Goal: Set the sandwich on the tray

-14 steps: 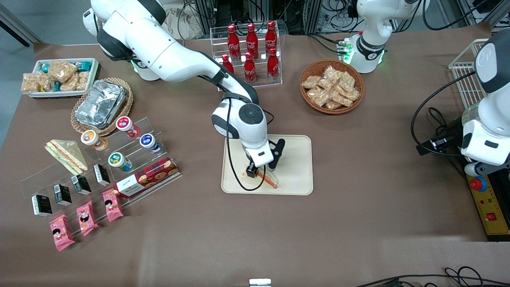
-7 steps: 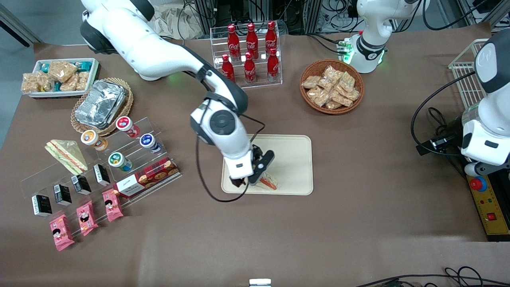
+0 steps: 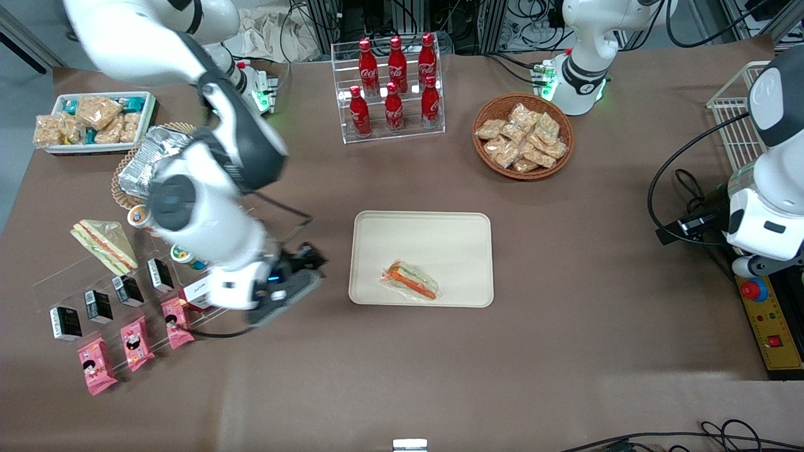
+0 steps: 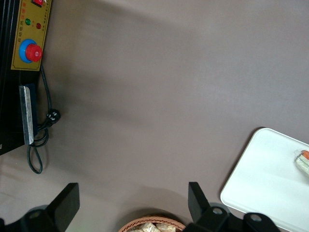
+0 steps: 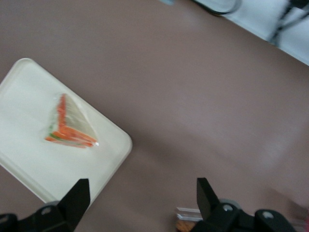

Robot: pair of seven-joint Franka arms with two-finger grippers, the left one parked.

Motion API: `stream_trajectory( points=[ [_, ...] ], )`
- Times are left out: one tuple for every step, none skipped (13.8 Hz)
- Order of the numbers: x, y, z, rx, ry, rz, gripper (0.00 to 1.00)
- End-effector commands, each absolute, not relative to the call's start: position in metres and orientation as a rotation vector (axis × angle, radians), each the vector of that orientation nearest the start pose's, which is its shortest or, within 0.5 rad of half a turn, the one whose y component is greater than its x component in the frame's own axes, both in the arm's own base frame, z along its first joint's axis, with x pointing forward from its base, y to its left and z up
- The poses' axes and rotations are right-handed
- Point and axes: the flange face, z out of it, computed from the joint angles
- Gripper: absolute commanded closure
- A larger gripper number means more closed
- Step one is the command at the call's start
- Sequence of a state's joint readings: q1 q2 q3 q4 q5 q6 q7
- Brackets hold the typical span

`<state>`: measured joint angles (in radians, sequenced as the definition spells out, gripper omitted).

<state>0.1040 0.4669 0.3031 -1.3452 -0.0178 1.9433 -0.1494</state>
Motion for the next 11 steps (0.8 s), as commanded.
stream_trajectory(
  points=[
    [0.669,0.165,0.508,-2.916,-0.578,-0.166,0.01],
    [0.669,0.139,0.512,-2.902,-0.506,-0.127,0.01],
    [0.668,0.115,0.514,-2.896,-0.442,-0.083,0.01],
    [0.667,0.092,0.518,-2.913,-0.396,-0.057,0.01],
    [0.66,0.073,0.54,-2.941,-0.35,-0.085,0.01],
    [0.651,0.057,0.564,-2.967,-0.254,-0.108,0.01],
    [0.641,0.041,0.578,-2.991,-0.077,-0.074,0.01],
    [0.632,0.031,0.583,-3.008,0.098,-0.01,0.01],
    [0.625,0.027,0.586,-3.014,0.214,0.037,0.01],
    [0.621,0.022,0.591,-3.03,0.253,0.038,0.01],
    [0.618,0.018,0.594,-3.049,0.263,0.042,0.01]
  ],
)
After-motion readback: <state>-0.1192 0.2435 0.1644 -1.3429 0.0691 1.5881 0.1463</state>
